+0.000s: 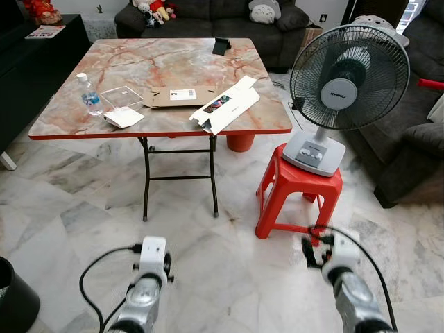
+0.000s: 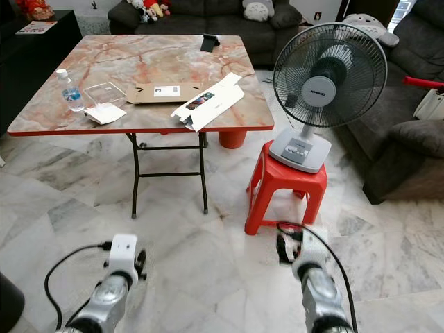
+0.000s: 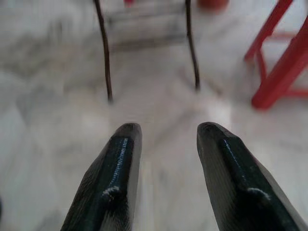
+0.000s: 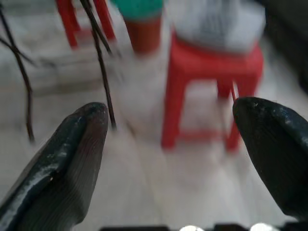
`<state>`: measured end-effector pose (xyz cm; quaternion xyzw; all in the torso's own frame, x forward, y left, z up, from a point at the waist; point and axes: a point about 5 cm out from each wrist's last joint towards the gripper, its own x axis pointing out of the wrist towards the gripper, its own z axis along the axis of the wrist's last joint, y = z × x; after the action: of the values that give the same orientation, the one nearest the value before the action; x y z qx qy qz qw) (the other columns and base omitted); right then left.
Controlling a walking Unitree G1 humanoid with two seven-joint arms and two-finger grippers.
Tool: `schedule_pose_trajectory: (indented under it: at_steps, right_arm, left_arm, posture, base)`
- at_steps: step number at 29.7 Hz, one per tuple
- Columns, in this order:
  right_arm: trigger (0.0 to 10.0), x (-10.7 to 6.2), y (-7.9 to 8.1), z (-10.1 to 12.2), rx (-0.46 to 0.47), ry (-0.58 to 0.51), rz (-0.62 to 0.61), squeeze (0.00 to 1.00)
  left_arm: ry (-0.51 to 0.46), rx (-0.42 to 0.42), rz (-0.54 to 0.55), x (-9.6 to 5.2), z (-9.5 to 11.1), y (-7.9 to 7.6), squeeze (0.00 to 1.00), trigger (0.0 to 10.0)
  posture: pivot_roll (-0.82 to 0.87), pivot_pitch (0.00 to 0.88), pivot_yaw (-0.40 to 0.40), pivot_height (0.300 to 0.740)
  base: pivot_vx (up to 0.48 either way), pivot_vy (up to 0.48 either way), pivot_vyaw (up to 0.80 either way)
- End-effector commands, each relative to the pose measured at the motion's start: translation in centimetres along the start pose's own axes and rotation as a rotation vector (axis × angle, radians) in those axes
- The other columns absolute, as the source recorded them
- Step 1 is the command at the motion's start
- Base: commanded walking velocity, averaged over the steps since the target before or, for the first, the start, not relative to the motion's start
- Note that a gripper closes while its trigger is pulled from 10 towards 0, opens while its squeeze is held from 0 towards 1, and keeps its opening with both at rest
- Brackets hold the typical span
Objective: Picking trash to rubbish bin
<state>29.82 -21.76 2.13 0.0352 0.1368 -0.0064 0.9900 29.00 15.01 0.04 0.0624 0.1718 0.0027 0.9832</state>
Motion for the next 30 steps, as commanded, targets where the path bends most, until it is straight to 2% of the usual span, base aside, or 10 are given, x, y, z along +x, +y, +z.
schedule_pose_trajectory:
  at_steps: [1,2,3,9,11,14,17,22,26,30]
  right_arm:
    - [10.0,1.1,1.0,3.1,-0.026,-0.131,0.041,0.00]
    - [10.0,1.3,1.1,3.4,-0.027,-0.144,0.045,0.00]
    - [10.0,1.7,2.2,5.0,-0.031,-0.221,0.082,0.00]
    - [10.0,2.3,4.2,7.5,-0.027,-0.335,0.131,0.00]
    - [10.0,2.5,5.4,8.6,-0.034,-0.381,0.165,0.00]
    - [10.0,2.5,6.0,8.8,-0.047,-0.387,0.186,0.00]
    - [10.0,2.5,6.0,8.9,-0.048,-0.392,0.186,0.00]
    - [10.0,2.5,6.0,9.3,-0.041,-0.408,0.182,0.00]
    - [10.0,2.5,6.2,9.4,0.000,-0.415,0.186,0.00]
    - [10.0,2.4,6.5,9.6,0.011,-0.429,0.200,0.00]
  left_arm:
    - [-0.121,0.034,-0.011,0.9,2.8,-0.5,0.00,10.0]
    - [-0.133,0.035,-0.011,0.9,3.1,-0.6,0.00,10.0]
    - [-0.193,0.009,-0.001,1.3,4.6,-0.6,0.00,10.0]
    - [-0.298,-0.004,0.015,1.9,7.3,-0.6,0.00,10.0]
    - [-0.371,-0.013,0.019,2.1,9.1,-0.7,0.00,10.0]
    - [-0.457,0.024,0.028,2.2,11.1,-1.1,0.00,10.0]
    - [-0.506,0.062,0.024,2.1,12.0,-1.2,0.00,10.0]
    - [-0.511,0.044,0.021,2.0,12.1,-1.1,0.00,10.0]
    - [-0.478,0.009,0.051,2.1,11.4,-0.7,0.00,10.0]
    - [-0.482,0.016,0.053,2.0,11.4,-0.7,0.00,10.0]
  posture:
    - [-0.08,0.000,-0.051,0.740]
    - [-0.08,0.000,-0.051,0.740]
    - [-0.08,0.001,-0.050,0.740]
    - [-0.08,0.018,-0.053,0.740]
    - [-0.08,0.022,-0.052,0.740]
    - [-0.08,0.029,-0.067,0.740]
    - [-0.08,0.031,-0.068,0.740]
    - [-0.08,0.031,-0.062,0.740]
    - [-0.09,0.034,-0.058,0.740]
    - [-0.08,0.026,-0.054,0.740]
  base:
    - [0.000,0.000,0.00]
    - [0.000,0.000,0.00]
    - [0.000,0.000,0.00]
    - [0.000,0.000,0.00]
    - [0.000,0.000,0.00]
    - [0.000,0.000,0.00]
    - [0.000,0.000,0.00]
    - [0.000,0.000,0.71]
    - [0.000,0.000,0.00]
    - [0.265,0.000,0.00]
